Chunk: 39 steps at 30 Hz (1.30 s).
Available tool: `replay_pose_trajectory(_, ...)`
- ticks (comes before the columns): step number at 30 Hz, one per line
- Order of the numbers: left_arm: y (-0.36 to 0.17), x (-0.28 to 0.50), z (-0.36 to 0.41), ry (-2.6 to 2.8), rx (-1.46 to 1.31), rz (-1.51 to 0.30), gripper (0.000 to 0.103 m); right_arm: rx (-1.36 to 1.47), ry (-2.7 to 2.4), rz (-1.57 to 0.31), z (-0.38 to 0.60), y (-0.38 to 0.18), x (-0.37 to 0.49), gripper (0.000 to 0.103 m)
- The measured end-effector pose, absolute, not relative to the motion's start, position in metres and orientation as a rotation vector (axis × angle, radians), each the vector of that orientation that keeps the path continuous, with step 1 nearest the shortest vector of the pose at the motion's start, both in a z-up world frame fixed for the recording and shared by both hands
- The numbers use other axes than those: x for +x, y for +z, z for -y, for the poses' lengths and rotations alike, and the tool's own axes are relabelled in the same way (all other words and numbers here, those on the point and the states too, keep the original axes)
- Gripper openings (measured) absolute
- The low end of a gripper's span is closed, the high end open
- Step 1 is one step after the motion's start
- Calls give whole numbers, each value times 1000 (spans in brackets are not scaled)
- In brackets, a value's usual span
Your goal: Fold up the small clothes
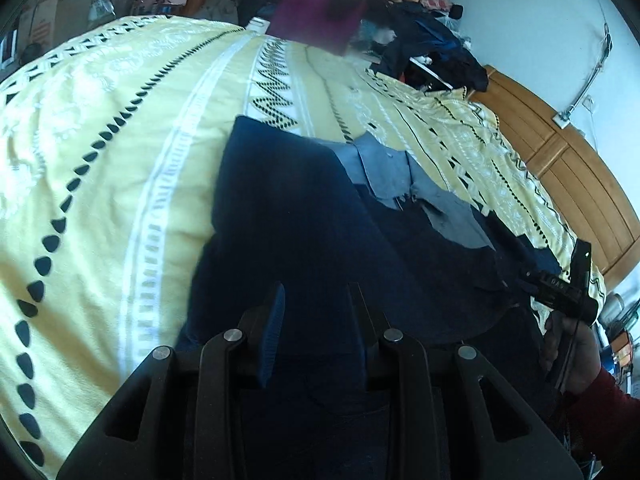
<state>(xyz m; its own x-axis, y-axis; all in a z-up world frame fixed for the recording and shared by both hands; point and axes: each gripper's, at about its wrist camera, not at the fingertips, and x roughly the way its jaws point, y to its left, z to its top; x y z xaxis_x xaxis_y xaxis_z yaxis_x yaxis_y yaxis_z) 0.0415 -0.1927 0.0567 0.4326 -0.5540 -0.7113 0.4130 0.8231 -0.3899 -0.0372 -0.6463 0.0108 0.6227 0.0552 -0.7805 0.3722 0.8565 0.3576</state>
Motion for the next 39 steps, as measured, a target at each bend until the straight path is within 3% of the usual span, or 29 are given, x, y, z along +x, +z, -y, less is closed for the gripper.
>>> replay_pose_trajectory(4,66,56,191,-581,-163,-902,30,523,-122,-911,649,6,-18,65)
replay_pose_trajectory(6,70,68,194,-580,-162,-892,30,535,-119,-919,653,6,-11,53)
replay_pose_trajectory(7,71,74,196,-580,-155,-891,30,557,-90,-920,656,7,-6,34)
replay_pose_trajectory(8,70,80,201,-584,-148,-897,30,574,-66,-930,657,7,-2,23)
replay_pose_trajectory(12,60,101,218,-596,-113,-947,30,498,-47,-997,652,7,10,24)
replay_pose_trajectory(13,56,104,219,-594,-115,-957,30,480,-72,-984,653,11,6,35)
replay_pose_trajectory(14,53,104,220,-589,-119,-964,30,463,-113,-967,655,16,0,55)
replay_pose_trajectory(16,50,103,218,-584,-132,-964,30,454,-177,-925,660,22,-12,71)
replay_pose_trajectory(17,50,101,218,-583,-136,-961,30,455,-189,-924,662,21,-15,71)
replay_pose_trajectory(18,50,98,216,-583,-141,-956,30,462,-178,-944,663,16,-16,70)
replay_pose_trajectory(21,49,94,211,-572,-144,-951,31,466,-127,-954,662,9,-12,47)
replay_pose_trajectory(23,50,93,207,-558,-146,-949,31,480,-105,-944,664,11,-10,1)
replay_pose_trajectory(29,64,91,204,-538,-126,-907,33,432,-163,-789,685,47,-30,0)
replay_pose_trajectory(33,65,94,216,-548,-82,-908,34,455,-156,-910,694,11,-28,0)
replay_pose_trajectory(35,56,97,227,-542,-32,-955,44,447,-146,-929,690,0,-32,1)
replay_pose_trajectory(37,32,101,239,-486,92,-1062,39,472,-151,-913,692,2,-37,4)
replay_pose_trajectory(39,26,98,237,-467,124,-1059,36,489,-170,-904,696,5,-42,11)
